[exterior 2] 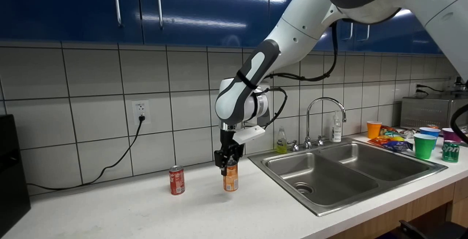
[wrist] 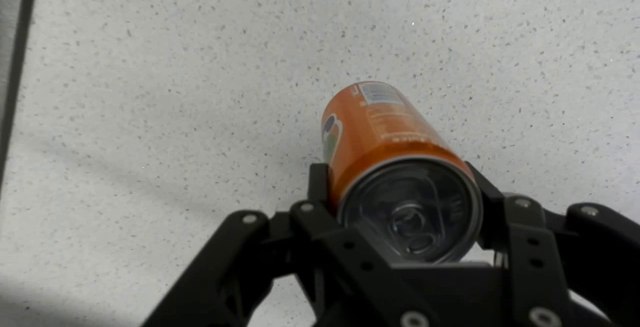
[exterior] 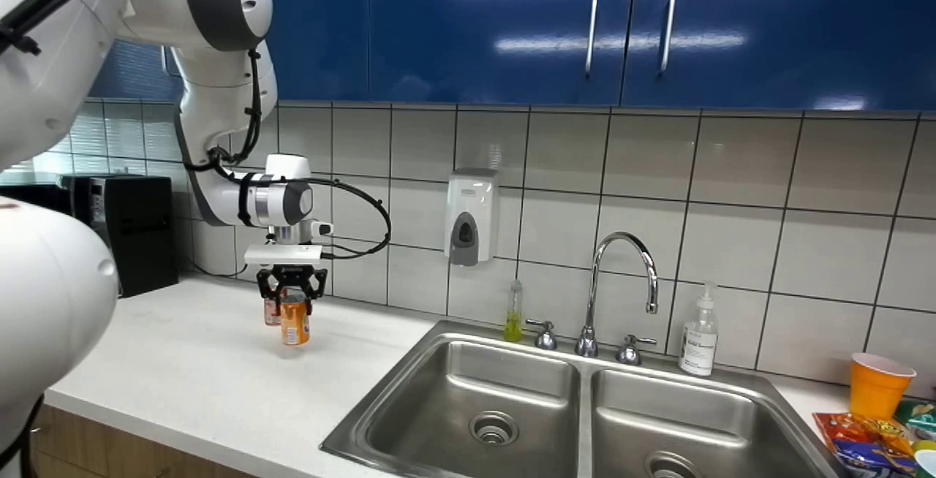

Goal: Put the soda can into the sink

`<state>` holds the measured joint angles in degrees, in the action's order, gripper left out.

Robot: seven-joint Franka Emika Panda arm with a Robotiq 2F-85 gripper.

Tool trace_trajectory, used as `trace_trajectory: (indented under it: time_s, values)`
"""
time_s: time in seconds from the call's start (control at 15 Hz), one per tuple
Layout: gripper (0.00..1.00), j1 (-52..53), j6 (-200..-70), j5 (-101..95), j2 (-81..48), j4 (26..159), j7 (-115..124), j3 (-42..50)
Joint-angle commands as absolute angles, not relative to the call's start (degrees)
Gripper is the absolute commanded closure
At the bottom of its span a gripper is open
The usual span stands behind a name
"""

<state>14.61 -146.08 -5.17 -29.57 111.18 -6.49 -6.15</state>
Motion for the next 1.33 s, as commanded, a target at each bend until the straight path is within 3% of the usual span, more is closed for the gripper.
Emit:
trace_trajectory:
  time_s: [0.0,1.27]
  values:
    - [0.62,13.19,-145.80,-5.93,-23.46,116.70,-4.55,-6.22]
    - [0.62,6.23,-145.55,-4.13,-6.20,134.64,-5.47,-4.21]
